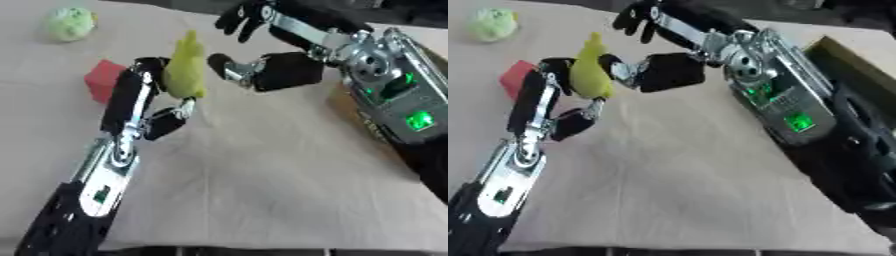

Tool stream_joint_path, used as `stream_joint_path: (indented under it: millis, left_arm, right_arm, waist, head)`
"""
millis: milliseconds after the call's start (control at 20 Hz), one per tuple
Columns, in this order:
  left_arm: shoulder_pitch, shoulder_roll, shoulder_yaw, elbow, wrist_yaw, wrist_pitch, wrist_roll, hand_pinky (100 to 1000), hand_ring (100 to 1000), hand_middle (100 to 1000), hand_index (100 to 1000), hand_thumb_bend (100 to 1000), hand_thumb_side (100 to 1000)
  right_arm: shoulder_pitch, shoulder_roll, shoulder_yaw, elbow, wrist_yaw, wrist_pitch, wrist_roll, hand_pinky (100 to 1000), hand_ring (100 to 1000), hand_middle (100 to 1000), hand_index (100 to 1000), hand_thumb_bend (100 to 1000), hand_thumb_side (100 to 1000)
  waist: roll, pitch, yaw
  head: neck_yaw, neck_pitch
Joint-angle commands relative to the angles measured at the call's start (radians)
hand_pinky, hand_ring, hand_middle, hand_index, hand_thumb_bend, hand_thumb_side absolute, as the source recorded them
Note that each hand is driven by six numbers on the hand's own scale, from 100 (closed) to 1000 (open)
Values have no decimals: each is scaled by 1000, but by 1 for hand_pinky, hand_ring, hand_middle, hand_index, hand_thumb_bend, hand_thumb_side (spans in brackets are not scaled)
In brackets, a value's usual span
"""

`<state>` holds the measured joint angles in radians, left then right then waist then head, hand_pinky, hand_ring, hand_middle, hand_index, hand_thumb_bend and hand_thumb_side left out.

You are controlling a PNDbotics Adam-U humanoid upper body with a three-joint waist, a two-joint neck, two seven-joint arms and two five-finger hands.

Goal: Pick up the objects with one hand, pass them to the other hand, and then place them into the box on the other side of the table.

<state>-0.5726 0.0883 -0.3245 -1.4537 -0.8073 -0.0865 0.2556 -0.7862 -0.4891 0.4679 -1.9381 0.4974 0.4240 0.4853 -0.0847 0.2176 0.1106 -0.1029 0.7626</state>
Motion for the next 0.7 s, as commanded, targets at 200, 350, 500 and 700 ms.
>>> stream_joint_path:
  millis: [200,350,500,700]
  left_arm:
    - [-10,-15,2,0,-46,-7,24,366,396,382,486,100,113]
    - [-10,-23,4,7,-77,-2,40,365,396,382,486,100,107]
    - [-13,-32,8,20,-101,8,58,361,396,381,486,100,103]
    - [-16,-40,13,34,-119,17,78,356,395,381,485,100,101]
  right_arm:
    - [-31,29,13,42,16,22,-4,913,751,762,857,275,774]
    - [-32,40,17,51,9,32,-1,914,749,760,857,268,780]
    - [-26,46,13,53,-8,48,-3,916,747,759,860,262,797]
    - [-24,50,18,58,-9,66,-6,915,749,763,864,267,810]
  waist:
    - [-3,-23,-5]
    - [-6,-22,-5]
    - [-6,-21,-6]
    - [-5,-21,-10]
  head:
    - [3,4]
    - [-12,-9]
    - [-55,-29]
    - [-81,-36]
